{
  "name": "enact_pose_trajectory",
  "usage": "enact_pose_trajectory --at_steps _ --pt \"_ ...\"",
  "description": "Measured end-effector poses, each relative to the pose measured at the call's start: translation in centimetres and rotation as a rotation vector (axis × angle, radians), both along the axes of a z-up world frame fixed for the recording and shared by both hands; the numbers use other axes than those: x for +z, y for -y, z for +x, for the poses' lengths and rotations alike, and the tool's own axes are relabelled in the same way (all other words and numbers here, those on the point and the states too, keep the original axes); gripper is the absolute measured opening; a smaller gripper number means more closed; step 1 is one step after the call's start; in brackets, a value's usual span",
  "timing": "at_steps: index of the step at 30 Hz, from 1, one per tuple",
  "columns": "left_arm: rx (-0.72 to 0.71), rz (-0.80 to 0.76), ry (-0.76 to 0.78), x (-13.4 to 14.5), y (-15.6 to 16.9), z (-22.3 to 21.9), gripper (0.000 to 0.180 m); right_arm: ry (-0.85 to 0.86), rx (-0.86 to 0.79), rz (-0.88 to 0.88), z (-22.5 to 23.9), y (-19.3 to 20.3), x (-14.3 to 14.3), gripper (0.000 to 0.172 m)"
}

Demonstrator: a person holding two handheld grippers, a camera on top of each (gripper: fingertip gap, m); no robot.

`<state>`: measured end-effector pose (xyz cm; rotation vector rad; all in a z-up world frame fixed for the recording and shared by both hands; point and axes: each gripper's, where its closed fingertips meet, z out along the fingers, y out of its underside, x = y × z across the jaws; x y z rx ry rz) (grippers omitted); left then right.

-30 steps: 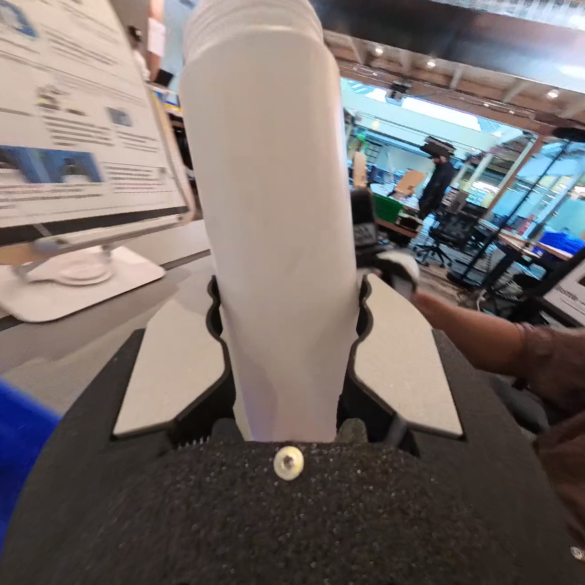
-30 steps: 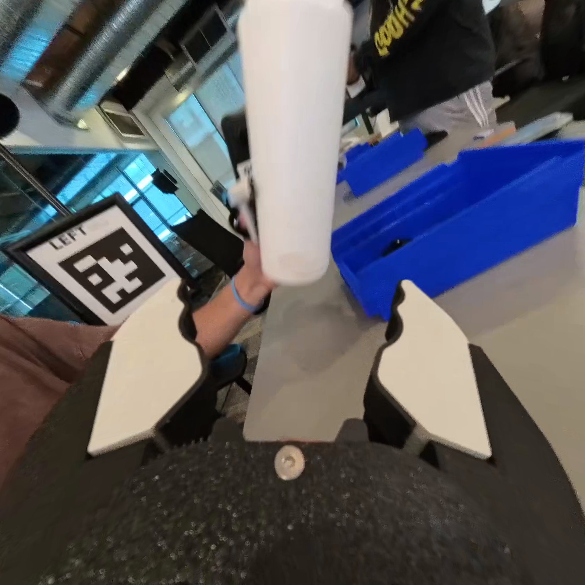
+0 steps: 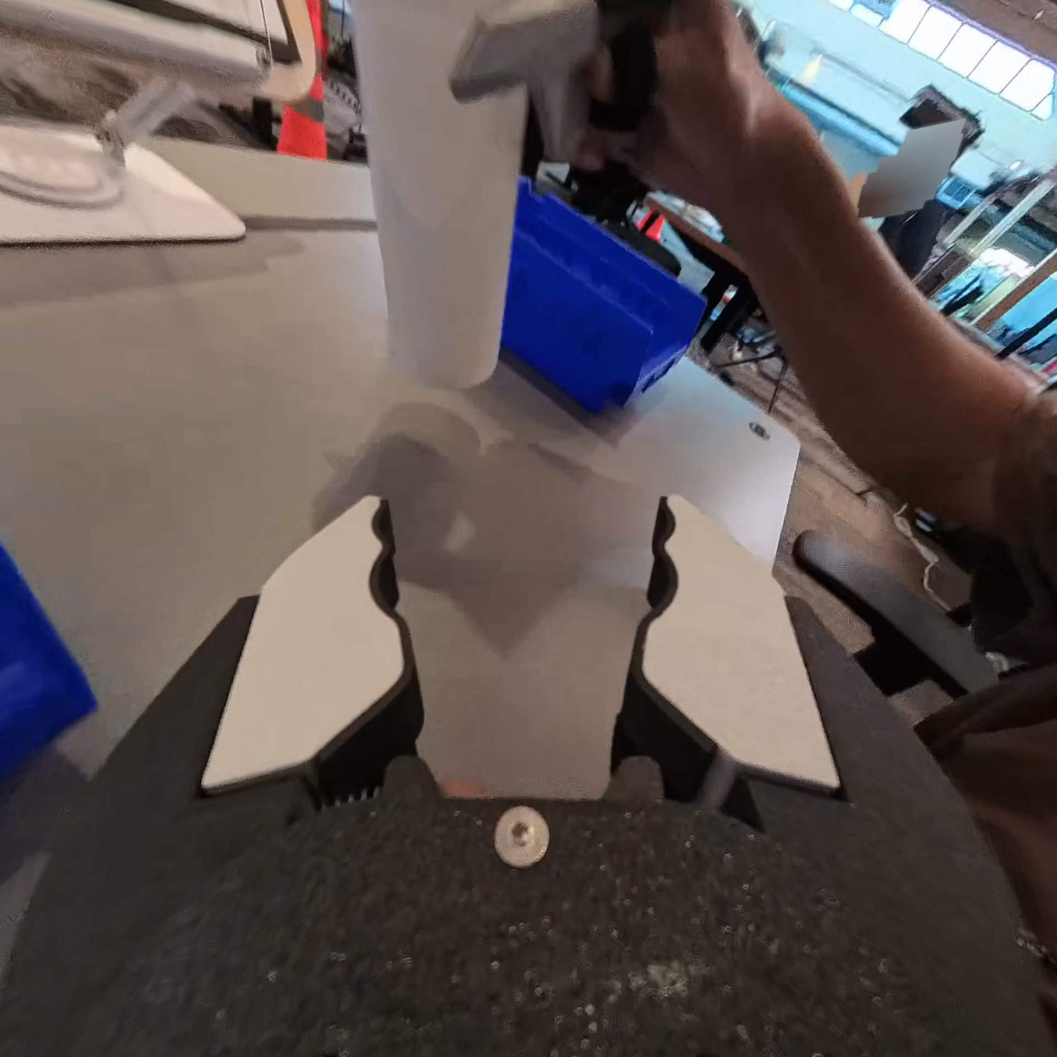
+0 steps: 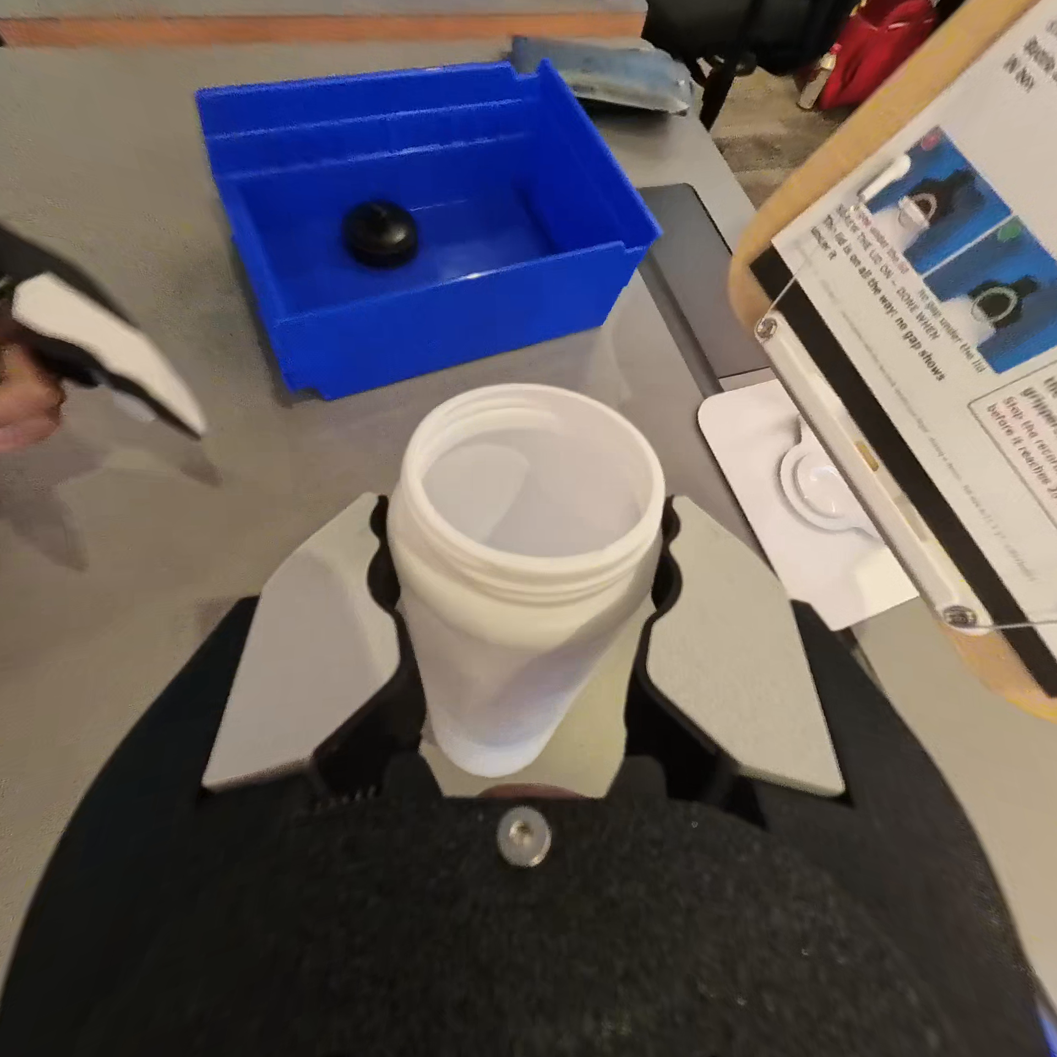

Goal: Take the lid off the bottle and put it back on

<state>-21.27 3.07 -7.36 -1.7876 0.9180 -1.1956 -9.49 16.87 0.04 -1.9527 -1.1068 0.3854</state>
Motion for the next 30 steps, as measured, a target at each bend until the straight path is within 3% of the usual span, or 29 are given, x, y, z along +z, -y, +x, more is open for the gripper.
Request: enact_pose_trajectory --at_steps 4,9,15,18,22,25,30 --pt "0.021 0.045 -0.107 -2.9 1.4 -0.6 0.080 -0.105 -0.055 0.023 -0.2 -3.3 -2.2 0.088" --pt "0.010 0.070 -0.119 -3.2 1.8 -0.3 0.078 -0.190 -0.091 0.120 -0.7 -5.3 -3.3 0.088" --pt "-0.033 0.048 -0.143 -4.4 1.9 0.3 0.077 -0.206 -0.003 0.110 -1.1 -5.2 -3.5 0.089" --pt "-0.050 0.067 -0.182 -5.1 2.0 0.5 0.078 -0.205 0.025 0.153 -0.8 -5.2 -3.0 0.101" --pt "-0.079 0.088 -0.197 -5.1 2.7 0.8 0.079 -0.305 -0.074 0.197 0.5 -4.6 -1.9 0.108" --pt "-0.096 0.088 -0.202 -5.3 3.0 1.0 0.080 -0.428 -0.148 0.187 0.6 -3.5 -3.0 0.115" --pt "-0.121 0.078 -0.215 -5.8 3.6 1.5 0.080 -0.477 -0.196 0.164 0.2 -3.9 -6.1 0.123"
